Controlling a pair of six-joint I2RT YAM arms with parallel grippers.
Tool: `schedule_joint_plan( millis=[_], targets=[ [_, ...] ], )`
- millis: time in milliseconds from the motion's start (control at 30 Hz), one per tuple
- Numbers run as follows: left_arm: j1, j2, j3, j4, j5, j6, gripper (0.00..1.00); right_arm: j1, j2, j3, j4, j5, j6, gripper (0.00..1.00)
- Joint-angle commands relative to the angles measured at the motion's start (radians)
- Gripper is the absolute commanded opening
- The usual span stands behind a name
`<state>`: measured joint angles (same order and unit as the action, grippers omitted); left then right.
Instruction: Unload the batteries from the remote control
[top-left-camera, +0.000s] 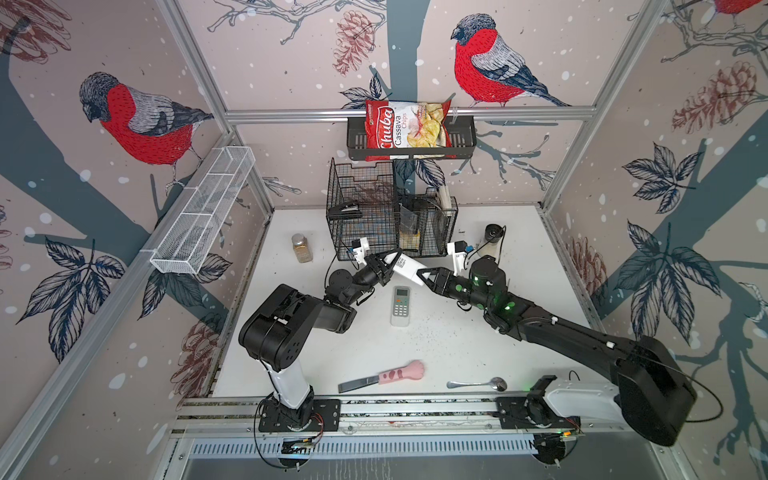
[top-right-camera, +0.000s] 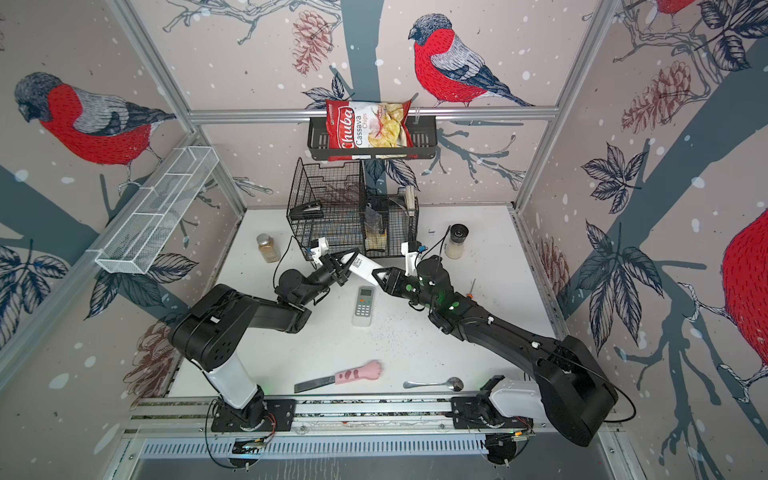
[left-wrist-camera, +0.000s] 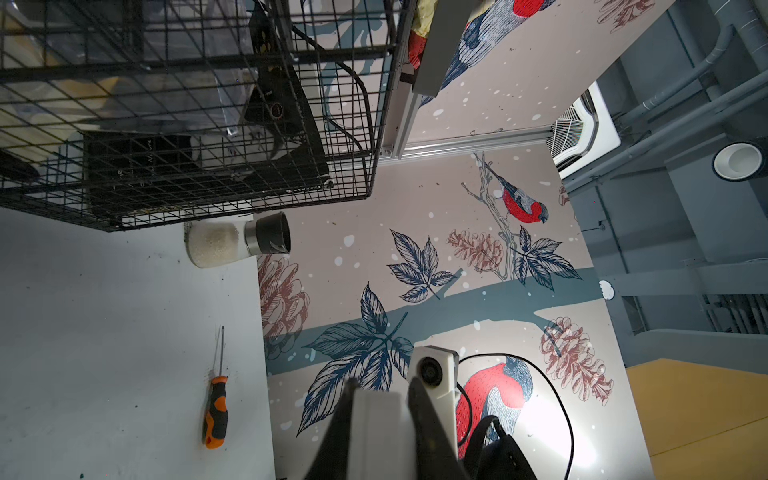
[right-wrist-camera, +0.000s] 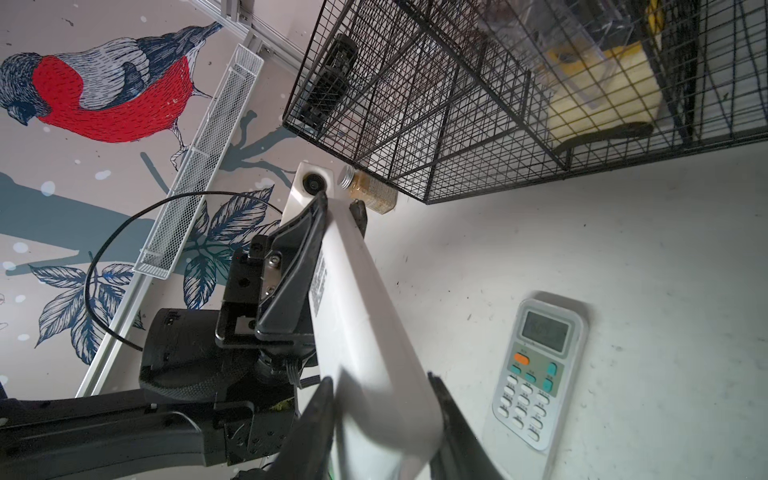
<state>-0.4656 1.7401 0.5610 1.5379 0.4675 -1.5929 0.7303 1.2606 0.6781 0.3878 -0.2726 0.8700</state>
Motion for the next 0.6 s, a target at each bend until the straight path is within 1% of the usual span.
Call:
schedule_joint_plan(
  millis=[0, 167, 333, 567],
  targets=[
    [0.002, -0.007, 0.0, 0.129, -0.003, -0.014, 0.0, -0.004, -0.004, -0.009, -0.043, 0.01, 0.0, 0.34],
    [0.002, -0.005, -0.002, 0.137, -0.002, -0.018, 0.0, -0.005, -0.003, -0.013, -0.039, 0.005, 0.003, 0.34],
    [0.003, -0.005, -0.006, 0.155, -0.002, -0.012, 0.0, -0.011, 0.001, -0.009, 0.004, -0.037, 0.042, 0.41],
    [0.001, 0.009, -0.01, 0.204, -0.008, -0.011, 0.0, -0.011, 0.041, -0.014, 0.109, -0.094, 0.121, 0.43]
  ],
)
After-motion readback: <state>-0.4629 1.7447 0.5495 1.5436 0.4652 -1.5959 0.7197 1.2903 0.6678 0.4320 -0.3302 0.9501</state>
